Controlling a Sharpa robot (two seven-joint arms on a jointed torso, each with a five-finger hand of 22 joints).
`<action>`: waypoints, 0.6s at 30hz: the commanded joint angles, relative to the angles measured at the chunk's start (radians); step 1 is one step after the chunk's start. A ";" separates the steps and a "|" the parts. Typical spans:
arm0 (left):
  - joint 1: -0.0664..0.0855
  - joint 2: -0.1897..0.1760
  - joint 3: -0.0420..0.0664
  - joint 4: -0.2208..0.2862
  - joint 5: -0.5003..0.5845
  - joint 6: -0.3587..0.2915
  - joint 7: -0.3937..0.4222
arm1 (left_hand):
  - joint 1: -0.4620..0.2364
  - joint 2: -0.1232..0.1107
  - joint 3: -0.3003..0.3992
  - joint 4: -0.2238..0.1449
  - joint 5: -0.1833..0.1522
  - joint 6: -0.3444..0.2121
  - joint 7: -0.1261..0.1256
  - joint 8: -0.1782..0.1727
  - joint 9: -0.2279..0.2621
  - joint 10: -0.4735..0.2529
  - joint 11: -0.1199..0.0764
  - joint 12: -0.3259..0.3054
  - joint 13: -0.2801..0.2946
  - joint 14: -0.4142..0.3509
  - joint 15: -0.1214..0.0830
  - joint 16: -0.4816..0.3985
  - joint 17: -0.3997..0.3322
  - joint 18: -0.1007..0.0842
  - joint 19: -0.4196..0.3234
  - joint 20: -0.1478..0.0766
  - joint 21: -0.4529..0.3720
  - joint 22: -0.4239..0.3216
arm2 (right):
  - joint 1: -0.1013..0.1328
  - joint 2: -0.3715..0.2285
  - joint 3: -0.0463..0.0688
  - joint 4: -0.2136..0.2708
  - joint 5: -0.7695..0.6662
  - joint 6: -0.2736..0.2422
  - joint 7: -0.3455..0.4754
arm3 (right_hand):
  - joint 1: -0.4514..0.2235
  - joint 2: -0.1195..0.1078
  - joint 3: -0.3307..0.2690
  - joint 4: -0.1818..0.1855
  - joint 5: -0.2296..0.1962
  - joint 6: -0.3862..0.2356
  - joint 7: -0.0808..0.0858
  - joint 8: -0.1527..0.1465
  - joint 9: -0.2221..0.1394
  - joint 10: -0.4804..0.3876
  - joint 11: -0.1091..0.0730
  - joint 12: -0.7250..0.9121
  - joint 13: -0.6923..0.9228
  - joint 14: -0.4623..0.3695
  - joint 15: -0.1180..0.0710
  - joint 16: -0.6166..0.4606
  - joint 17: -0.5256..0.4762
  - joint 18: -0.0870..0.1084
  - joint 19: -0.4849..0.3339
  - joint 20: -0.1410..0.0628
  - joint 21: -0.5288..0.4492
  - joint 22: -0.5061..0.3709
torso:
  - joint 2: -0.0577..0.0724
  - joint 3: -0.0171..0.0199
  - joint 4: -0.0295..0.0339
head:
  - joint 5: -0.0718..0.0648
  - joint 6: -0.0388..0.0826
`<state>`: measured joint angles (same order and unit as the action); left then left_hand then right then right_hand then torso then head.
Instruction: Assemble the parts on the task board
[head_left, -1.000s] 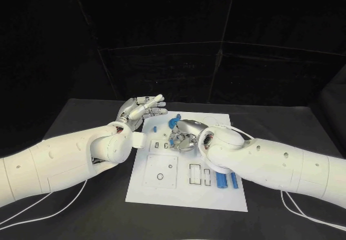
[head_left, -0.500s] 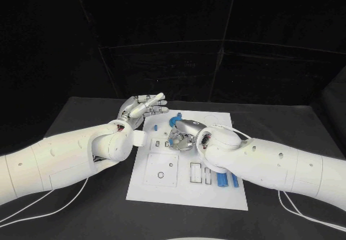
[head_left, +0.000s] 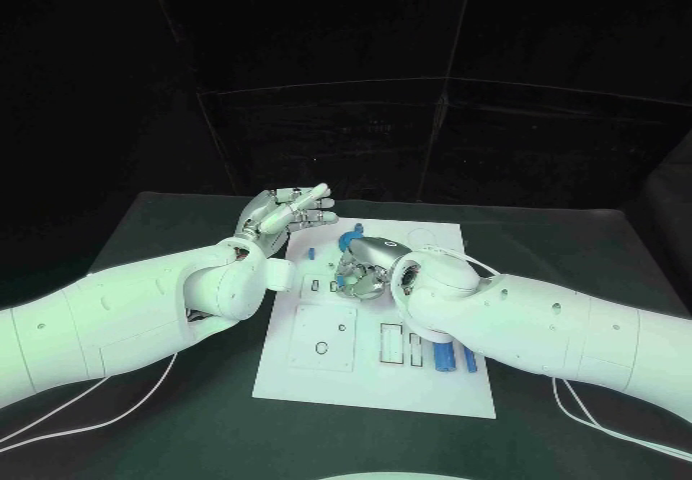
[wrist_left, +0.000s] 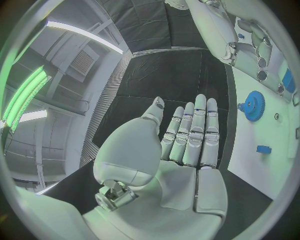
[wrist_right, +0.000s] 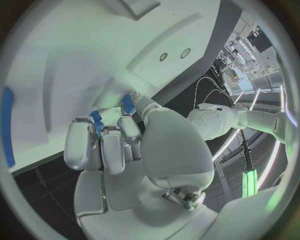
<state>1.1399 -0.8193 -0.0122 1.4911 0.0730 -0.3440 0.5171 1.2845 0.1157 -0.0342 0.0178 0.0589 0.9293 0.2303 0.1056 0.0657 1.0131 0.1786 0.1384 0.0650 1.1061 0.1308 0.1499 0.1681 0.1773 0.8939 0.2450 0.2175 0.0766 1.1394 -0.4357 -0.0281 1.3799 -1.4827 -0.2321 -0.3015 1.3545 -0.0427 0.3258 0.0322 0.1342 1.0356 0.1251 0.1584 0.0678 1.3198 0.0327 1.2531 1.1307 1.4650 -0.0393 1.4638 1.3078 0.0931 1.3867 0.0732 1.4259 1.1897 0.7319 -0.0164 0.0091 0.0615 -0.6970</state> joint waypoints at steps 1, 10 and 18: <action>0.002 0.001 0.001 0.000 -0.007 0.018 0.004 | 0.008 0.001 0.001 -0.006 0.003 0.002 -0.001 0.004 0.000 0.005 -0.003 0.002 0.000 -0.006 0.001 -0.004 0.000 0.007 0.003 0.002 -0.003 -0.001 | -0.003 -0.001 -0.002 -0.003 -0.011 0.025 -0.006 | -0.009 -0.002 0.006 0.001 -0.005 -0.008 0.004 -0.007 -0.003 -0.001 0.008 -0.007 -0.003 0.064 0.006 0.000 0.048 -0.016 -0.001 0.001 -0.003 -0.001 | 0.000 0.0003 -0.0006 | 0.001 -0.001; 0.002 0.001 0.001 -0.001 -0.007 0.019 0.003 | 0.008 0.001 0.001 -0.006 0.003 0.002 -0.001 0.004 0.000 0.005 -0.003 0.002 0.000 -0.006 0.001 -0.004 0.000 0.007 0.003 0.002 -0.003 -0.001 | -0.004 -0.007 -0.002 0.002 -0.022 0.045 -0.019 | -0.015 -0.012 0.006 -0.002 -0.006 -0.014 0.007 -0.013 -0.003 -0.006 0.011 -0.012 -0.008 0.064 0.008 -0.001 0.047 -0.016 -0.001 0.003 -0.004 -0.003 | -0.001 0.0001 -0.0005 | 0.002 -0.004; 0.002 0.000 0.001 -0.001 -0.007 0.019 0.002 | 0.008 0.001 0.001 -0.006 0.003 0.002 -0.001 0.004 0.000 0.005 -0.003 0.002 0.000 -0.006 0.001 -0.004 0.000 0.007 0.003 0.002 -0.003 -0.001 | -0.005 -0.014 -0.002 0.011 -0.027 0.039 -0.024 | -0.024 -0.021 0.004 -0.003 -0.006 -0.021 0.011 -0.019 -0.003 -0.016 0.014 -0.025 -0.022 0.063 0.011 -0.003 0.044 -0.015 -0.003 0.005 -0.006 -0.007 | -0.001 -0.0003 -0.0002 | -0.005 -0.005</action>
<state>1.1399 -0.8194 -0.0123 1.4901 0.0730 -0.3398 0.5153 1.2846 0.1157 -0.0342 0.0178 0.0588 0.9293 0.2303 0.1056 0.0656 1.0131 0.1786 0.1384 0.0650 1.1061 0.1308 0.1500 0.1681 0.1772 0.8939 0.2450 0.2175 0.0767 1.1383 -0.4475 -0.0265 1.3913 -1.5001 -0.2218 -0.3059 1.3378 -0.0593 0.3277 0.0303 0.1342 1.0224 0.1374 0.1423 0.0631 1.3092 0.0432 1.2312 1.1098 1.4686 -0.0357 1.4638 1.3076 0.0930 1.3867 0.0732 1.4259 1.1838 0.7313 -0.0161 0.0090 0.0583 -0.7019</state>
